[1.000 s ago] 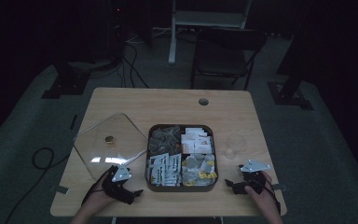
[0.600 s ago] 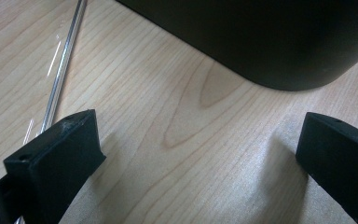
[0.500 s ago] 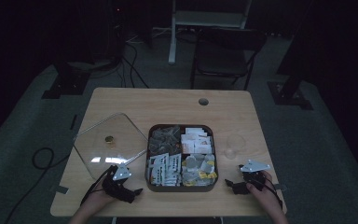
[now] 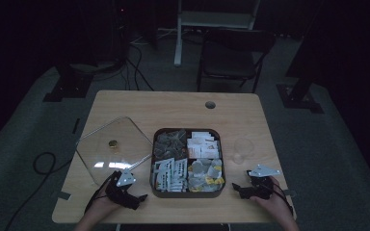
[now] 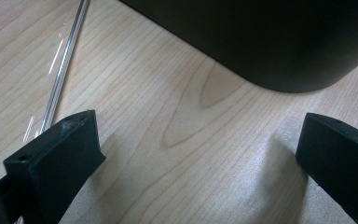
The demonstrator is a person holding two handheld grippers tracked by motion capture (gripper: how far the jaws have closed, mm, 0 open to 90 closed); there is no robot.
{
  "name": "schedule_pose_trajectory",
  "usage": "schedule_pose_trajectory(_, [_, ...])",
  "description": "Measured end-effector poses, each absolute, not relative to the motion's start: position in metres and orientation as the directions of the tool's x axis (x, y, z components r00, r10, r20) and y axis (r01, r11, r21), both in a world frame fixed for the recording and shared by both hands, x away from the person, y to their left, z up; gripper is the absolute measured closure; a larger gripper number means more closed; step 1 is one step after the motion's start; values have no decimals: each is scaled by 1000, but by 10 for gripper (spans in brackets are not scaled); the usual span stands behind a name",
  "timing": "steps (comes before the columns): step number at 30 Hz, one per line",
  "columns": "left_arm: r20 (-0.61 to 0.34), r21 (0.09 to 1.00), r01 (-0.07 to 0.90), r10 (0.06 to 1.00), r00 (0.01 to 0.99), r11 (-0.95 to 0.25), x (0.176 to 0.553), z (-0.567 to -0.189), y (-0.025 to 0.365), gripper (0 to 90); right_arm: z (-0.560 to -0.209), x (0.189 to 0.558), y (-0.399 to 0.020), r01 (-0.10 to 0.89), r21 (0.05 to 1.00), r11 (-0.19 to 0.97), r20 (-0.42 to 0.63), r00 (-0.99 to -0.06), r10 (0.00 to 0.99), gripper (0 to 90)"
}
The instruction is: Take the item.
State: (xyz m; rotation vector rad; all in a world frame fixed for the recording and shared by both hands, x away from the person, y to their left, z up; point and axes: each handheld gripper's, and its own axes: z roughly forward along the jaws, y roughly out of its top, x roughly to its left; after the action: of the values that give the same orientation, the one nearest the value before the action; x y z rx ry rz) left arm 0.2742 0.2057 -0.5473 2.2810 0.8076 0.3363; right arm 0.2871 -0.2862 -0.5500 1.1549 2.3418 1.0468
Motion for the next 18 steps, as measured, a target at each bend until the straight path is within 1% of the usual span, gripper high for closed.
schedule_pose_trajectory(9, [15,681,460,638,770,-570,274,-547,206,5,-540,280,-286,530,764,369,72,-638,766,150])
schedule_pose_trajectory(10, [14,681,460,638,770,-570,274,-547,206,5,-538,279,-285,525,769,364,77,-643,762,150])
schedule_pose_trajectory(13, [14,681,460,638,770,-570,274,-547,206,5,-528,276,-285,505,790,348,88,-656,750,188])
schedule_pose_trajectory(16, [15,681,460,638,770,-570,274,-547,206,5,-515,273,-283,480,813,331,100,-674,732,189])
schedule_pose_trajectory(18, [15,681,460,639,769,-570,274,-547,206,5,-506,272,-279,456,825,334,87,-687,722,189])
